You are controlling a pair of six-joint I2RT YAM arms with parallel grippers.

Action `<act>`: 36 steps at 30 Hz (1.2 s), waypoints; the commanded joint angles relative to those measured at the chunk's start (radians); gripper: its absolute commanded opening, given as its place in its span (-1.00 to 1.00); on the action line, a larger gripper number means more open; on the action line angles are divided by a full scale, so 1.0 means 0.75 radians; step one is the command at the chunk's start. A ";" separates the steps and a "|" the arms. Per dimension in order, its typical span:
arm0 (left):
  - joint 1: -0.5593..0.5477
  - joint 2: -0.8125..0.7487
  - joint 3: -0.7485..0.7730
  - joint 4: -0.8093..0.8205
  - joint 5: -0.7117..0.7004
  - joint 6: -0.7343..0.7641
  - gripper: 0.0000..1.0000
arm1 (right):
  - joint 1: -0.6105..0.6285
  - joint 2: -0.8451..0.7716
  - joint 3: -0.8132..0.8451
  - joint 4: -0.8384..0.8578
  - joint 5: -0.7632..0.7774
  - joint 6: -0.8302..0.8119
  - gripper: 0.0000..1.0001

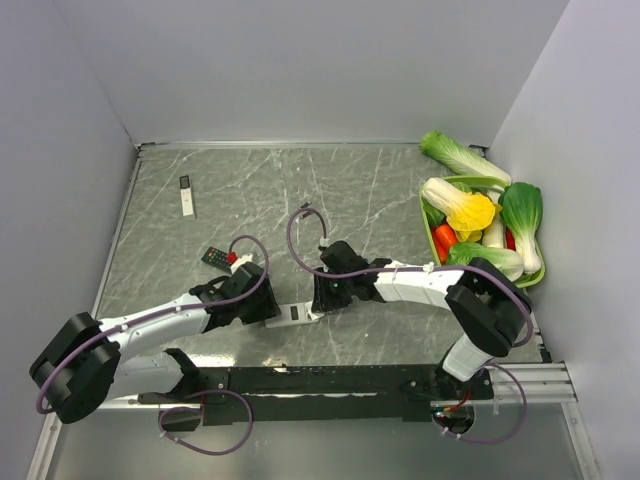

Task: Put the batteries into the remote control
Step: Load the battery cover into the remote control.

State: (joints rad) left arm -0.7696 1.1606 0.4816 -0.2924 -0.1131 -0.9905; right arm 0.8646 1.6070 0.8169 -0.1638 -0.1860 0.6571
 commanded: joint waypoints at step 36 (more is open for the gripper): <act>-0.013 -0.054 -0.102 0.112 0.093 -0.109 -0.04 | -0.052 0.013 -0.193 0.255 -0.190 0.286 -0.72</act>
State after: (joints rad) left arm -0.7692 1.1160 0.4313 -0.2481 -0.1139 -1.0378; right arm 0.8040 1.5974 0.6830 0.0452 -0.3225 0.8490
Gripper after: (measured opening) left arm 0.483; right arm 0.328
